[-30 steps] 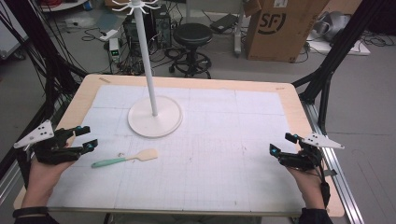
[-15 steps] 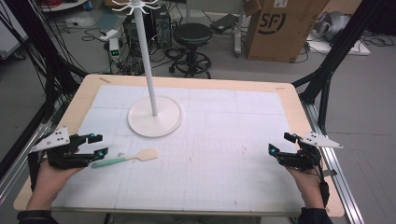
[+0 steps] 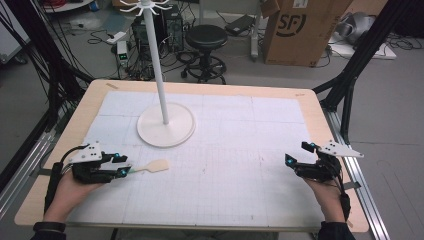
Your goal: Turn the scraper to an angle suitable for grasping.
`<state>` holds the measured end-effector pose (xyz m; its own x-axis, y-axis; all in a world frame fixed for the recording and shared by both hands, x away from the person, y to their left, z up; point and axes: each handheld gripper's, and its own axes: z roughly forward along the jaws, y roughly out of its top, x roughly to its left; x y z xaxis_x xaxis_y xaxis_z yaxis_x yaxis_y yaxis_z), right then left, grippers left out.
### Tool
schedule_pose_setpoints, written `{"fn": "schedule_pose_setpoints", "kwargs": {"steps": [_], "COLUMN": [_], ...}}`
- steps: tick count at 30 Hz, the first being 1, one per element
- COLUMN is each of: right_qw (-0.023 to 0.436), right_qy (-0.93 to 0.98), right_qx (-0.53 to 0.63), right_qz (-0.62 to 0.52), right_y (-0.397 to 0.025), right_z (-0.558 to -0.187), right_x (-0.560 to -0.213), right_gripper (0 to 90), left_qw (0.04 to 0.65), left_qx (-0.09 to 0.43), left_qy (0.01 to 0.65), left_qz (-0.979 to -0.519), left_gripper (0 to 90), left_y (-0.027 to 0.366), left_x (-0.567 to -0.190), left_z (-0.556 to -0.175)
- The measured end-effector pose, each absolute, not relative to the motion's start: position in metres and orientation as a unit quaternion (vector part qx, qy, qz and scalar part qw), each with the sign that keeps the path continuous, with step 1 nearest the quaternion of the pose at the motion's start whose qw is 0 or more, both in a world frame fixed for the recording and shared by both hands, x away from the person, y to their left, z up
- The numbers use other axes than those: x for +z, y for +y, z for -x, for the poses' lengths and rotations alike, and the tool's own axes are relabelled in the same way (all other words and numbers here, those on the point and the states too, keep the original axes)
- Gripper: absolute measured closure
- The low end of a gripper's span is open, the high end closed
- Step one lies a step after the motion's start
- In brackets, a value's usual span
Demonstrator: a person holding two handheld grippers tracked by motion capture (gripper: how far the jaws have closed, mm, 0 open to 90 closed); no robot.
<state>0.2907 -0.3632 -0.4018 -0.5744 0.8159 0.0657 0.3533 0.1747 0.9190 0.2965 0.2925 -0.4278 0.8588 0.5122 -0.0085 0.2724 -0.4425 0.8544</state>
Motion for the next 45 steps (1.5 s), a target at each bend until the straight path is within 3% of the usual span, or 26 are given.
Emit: {"fn": "schedule_pose_setpoints", "kwargs": {"steps": [27,45], "right_qw": [0.222,0.22], "right_qy": [0.742,0.746], "right_qx": [0.498,0.496], "right_qz": [-0.391,-0.387], "right_y": [-0.362,-0.36], "right_z": [-0.291,-0.291], "right_x": [-0.404,-0.405], "right_gripper": [15.0,15.1], "left_qw": [0.415,0.418], "left_qx": [0.109,0.104], "left_qy": [0.238,0.221], "left_qz": [-0.871,-0.875], "left_gripper": [70.5,78.0], "left_y": [0.281,0.281], "left_x": [-0.447,-0.447], "left_z": [-0.309,-0.309]}}
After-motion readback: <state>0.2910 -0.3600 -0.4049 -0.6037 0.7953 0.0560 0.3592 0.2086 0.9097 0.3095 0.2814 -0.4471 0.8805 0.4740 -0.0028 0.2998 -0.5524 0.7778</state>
